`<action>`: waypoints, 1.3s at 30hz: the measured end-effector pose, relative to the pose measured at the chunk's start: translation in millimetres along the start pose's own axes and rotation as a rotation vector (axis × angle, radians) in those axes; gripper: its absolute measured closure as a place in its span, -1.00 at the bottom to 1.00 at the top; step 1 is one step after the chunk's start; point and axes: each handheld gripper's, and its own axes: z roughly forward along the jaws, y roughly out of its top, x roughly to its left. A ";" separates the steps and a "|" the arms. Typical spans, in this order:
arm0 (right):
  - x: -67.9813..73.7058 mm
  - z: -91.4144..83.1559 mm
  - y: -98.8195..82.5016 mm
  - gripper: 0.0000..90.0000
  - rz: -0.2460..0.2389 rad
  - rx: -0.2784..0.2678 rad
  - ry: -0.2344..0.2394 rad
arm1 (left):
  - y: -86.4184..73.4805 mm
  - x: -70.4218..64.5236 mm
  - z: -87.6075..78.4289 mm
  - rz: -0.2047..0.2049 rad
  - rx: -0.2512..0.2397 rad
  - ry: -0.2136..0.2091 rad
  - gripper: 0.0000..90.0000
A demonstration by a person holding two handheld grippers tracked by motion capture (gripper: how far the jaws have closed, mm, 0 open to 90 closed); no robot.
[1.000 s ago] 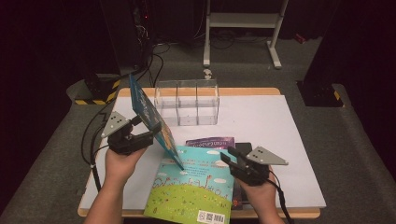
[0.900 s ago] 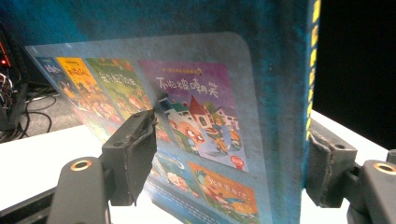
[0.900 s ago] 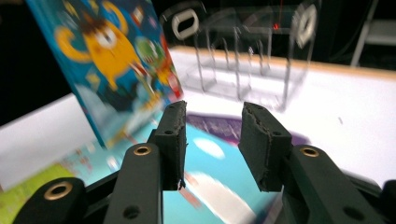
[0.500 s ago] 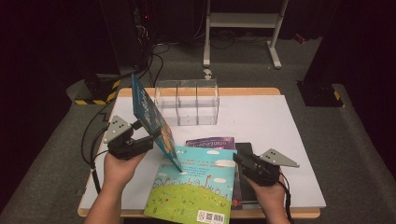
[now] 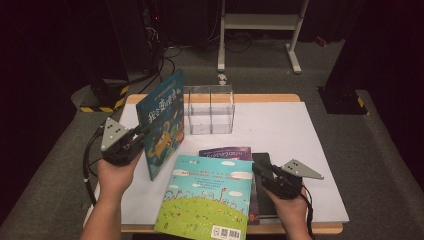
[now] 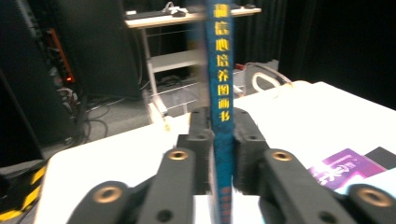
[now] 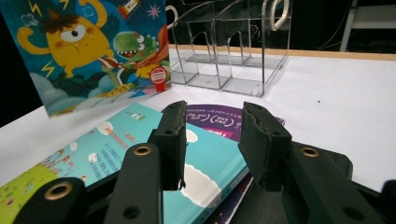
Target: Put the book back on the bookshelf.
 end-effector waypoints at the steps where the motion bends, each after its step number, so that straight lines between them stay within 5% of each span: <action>1: -0.3 -0.1 -0.2 0.35 0.001 0.001 -0.001 | -3.4 2.3 -2.1 0.006 -0.007 -0.020 0.79; 16: -3.0 2.0 -4.0 0.34 0.015 0.012 -0.009 | -49.7 3.3 -28.1 0.015 -0.094 -0.059 0.80; 19: -3.7 2.4 -4.7 0.34 0.018 0.015 -0.010 | -52.3 5.6 -28.4 -0.010 -0.088 -0.058 0.74; 27: -9.5 2.3 -5.1 0.31 0.001 0.040 -0.030 | -35.6 8.6 -12.7 0.018 -0.072 -0.072 0.70; 30: -12.7 -0.2 -11.1 0.31 -0.019 0.073 -0.050 | -29.5 10.1 -6.4 0.016 -0.101 -0.097 0.70; 37: -21.7 -7.8 -22.2 0.31 0.031 0.063 -0.048 | -20.0 11.0 2.3 0.000 -0.102 -0.096 0.80; 39: -23.3 -8.9 -22.9 0.31 0.042 0.056 -0.043 | -14.0 10.1 6.5 -0.011 -0.095 -0.062 0.82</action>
